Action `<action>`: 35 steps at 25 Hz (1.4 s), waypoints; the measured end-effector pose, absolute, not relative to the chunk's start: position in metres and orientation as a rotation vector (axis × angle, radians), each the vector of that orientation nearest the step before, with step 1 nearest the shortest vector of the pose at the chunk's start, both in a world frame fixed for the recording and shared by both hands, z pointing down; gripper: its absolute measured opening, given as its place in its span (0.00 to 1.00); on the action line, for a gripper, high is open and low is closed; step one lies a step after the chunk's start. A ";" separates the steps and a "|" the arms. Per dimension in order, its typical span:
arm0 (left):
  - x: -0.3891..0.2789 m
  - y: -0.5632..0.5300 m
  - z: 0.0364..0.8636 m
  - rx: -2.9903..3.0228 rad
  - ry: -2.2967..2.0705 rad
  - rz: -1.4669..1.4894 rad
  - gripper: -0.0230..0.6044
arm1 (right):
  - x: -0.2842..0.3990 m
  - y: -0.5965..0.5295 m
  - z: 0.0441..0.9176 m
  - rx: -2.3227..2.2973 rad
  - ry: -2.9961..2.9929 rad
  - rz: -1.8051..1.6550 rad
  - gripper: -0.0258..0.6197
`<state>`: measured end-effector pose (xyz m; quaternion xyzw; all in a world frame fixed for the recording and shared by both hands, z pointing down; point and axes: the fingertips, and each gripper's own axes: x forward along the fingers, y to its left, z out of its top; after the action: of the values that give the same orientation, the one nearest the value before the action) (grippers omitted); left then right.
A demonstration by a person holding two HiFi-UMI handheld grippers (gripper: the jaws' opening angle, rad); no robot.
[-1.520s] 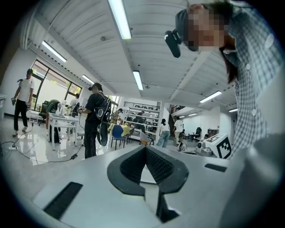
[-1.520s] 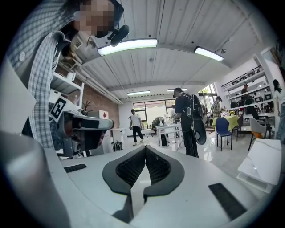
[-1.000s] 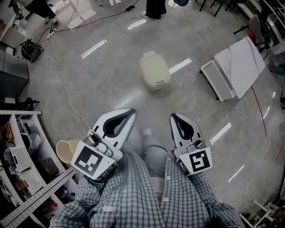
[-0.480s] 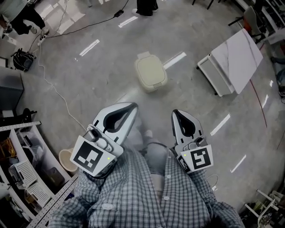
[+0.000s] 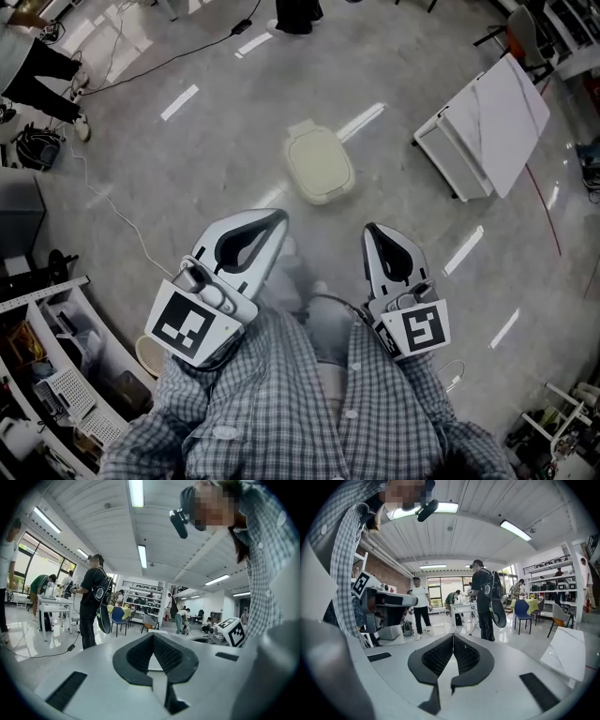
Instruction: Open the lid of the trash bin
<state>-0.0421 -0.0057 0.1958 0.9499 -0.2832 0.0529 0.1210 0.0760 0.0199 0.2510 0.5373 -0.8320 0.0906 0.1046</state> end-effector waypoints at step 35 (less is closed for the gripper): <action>-0.025 -0.066 0.263 2.668 -0.775 0.287 0.04 | 0.111 -0.052 0.323 1.609 -2.307 0.391 0.07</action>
<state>-0.0252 -0.0665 0.2631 0.9407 -0.2733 0.1014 0.1734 0.1114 -0.0519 0.3230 0.5603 -0.8032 0.1360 0.1501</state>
